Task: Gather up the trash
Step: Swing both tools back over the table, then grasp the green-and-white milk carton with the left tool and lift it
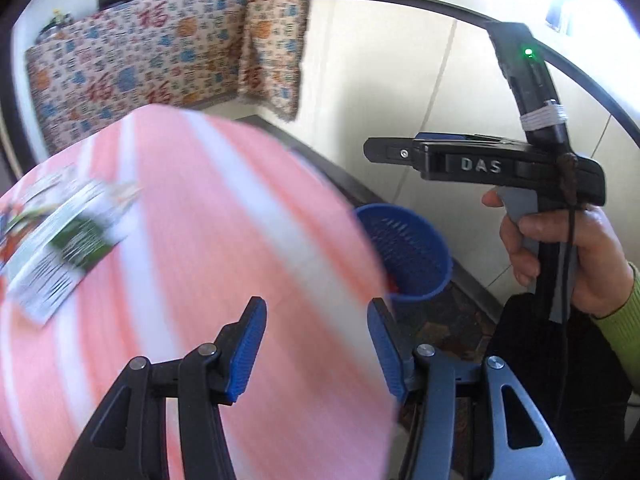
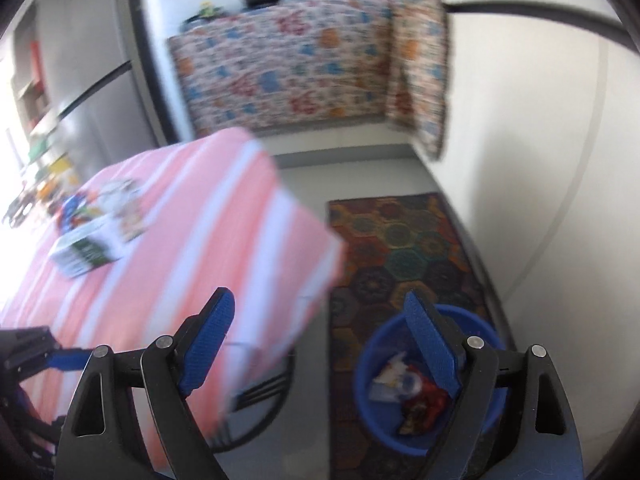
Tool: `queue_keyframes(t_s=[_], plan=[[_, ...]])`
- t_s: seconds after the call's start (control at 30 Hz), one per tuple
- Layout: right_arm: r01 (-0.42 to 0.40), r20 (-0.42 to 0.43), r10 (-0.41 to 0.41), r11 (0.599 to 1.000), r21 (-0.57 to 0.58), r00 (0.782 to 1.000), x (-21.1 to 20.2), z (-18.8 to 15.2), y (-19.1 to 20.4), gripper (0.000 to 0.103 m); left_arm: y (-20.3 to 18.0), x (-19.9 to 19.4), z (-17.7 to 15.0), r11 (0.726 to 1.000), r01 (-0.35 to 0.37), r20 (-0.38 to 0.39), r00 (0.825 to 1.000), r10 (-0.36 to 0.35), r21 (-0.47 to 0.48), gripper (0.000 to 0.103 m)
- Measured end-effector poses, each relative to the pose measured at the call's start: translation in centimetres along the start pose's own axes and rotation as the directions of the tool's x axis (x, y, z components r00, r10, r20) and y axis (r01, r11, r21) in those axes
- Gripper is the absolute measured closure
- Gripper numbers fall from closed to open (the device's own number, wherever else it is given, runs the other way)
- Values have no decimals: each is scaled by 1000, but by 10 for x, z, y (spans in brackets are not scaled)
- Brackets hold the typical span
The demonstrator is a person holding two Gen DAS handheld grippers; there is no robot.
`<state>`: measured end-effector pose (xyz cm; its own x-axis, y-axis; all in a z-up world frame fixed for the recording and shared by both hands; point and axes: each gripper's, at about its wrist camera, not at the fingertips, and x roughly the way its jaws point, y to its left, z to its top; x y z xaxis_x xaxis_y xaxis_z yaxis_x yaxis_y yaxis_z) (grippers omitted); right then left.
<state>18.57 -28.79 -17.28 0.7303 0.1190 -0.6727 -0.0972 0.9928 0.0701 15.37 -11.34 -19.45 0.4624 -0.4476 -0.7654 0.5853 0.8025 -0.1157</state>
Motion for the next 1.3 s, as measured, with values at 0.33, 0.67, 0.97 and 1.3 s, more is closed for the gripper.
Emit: queue_keyframes(t_s=[0.33, 0.67, 0.97, 1.3], plan=[[-132, -139, 105, 970, -202, 985, 59, -27, 148, 7, 123, -45, -68, 980, -160, -28, 987, 158, -120, 49], [-99, -122, 73, 968, -230, 990, 66, -30, 155, 2, 185, -28, -35, 983, -158, -6, 987, 158, -96, 42], [-96, -118, 71, 969, -228, 991, 63, -31, 157, 2, 179, -14, 1, 986, -108, -5, 994, 109, 126, 40], [-94, -110, 72, 973, -209, 991, 62, -31, 157, 2, 171, -13, 4, 992, -62, 17, 998, 60, 107, 63]])
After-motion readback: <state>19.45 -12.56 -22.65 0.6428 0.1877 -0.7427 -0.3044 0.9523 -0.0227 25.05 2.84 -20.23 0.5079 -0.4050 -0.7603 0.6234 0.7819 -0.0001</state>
